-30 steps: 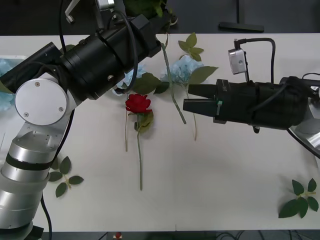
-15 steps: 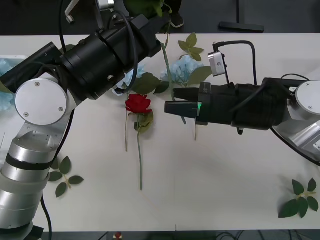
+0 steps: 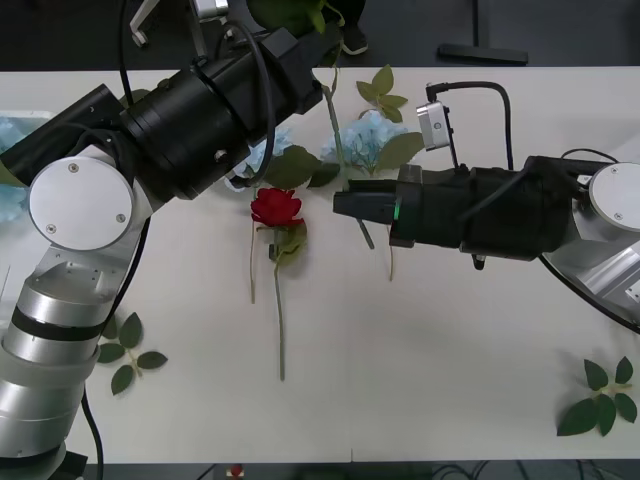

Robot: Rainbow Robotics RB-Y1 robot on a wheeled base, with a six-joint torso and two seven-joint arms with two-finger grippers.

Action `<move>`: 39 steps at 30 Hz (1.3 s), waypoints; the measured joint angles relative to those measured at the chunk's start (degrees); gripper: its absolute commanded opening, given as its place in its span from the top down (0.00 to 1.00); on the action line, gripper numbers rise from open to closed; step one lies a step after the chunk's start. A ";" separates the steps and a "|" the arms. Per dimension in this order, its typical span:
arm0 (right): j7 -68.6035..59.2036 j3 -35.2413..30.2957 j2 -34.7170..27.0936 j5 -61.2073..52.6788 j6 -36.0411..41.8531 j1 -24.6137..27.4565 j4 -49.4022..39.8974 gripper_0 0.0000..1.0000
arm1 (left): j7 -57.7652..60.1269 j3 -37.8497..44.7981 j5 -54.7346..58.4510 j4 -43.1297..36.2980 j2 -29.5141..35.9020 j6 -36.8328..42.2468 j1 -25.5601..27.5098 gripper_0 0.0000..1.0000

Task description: Place the red flowers into the right box and the blue flowers into the left box. If a person shows an open palm, hand one flower to the person first, then continue sorting.

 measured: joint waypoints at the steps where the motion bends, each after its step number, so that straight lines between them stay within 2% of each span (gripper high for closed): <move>1: -0.40 0.00 0.00 0.25 0.00 0.00 0.00 0.95 | 0.00 0.00 0.00 0.00 0.00 0.00 0.00 1.00; 3: -0.81 0.00 0.00 0.68 0.00 0.00 0.00 1.00 | 0.00 0.00 0.00 0.00 0.00 -0.01 0.00 1.00; 9: -0.92 0.00 0.00 0.68 0.00 0.00 0.00 1.00 | 0.00 0.00 0.00 0.00 0.00 -0.01 0.00 0.98; 10: -1.02 0.00 0.00 0.68 0.00 0.00 0.00 1.00 | 0.00 0.00 0.00 0.00 0.00 -0.01 0.00 0.74; 11: -1.21 0.00 0.00 0.68 0.00 0.00 0.00 1.00 | 0.00 0.00 0.00 0.00 0.00 -0.01 0.00 0.41; 12: -1.45 0.00 0.00 0.69 0.00 0.00 0.00 1.00 | 0.00 0.00 0.00 0.00 0.00 -0.01 0.00 0.17; 14: -1.77 0.00 0.00 0.74 0.00 0.00 0.00 1.00 | 0.00 0.00 0.00 0.00 0.00 -0.01 0.00 0.01; 25: -1.78 0.00 0.00 0.77 0.00 0.00 0.00 1.00 | 0.00 0.11 2.20 0.00 1.51 1.57 0.00 0.00; 32: -2.12 -0.04 -2.22 0.77 -0.75 -0.08 0.00 1.00 | 0.01 8.70 8.16 0.38 6.47 17.09 0.00 0.00; 39: -3.73 -2.29 -13.25 3.53 -1.28 -0.28 0.01 1.00 | 0.05 17.25 6.99 7.17 13.05 32.99 0.00 0.00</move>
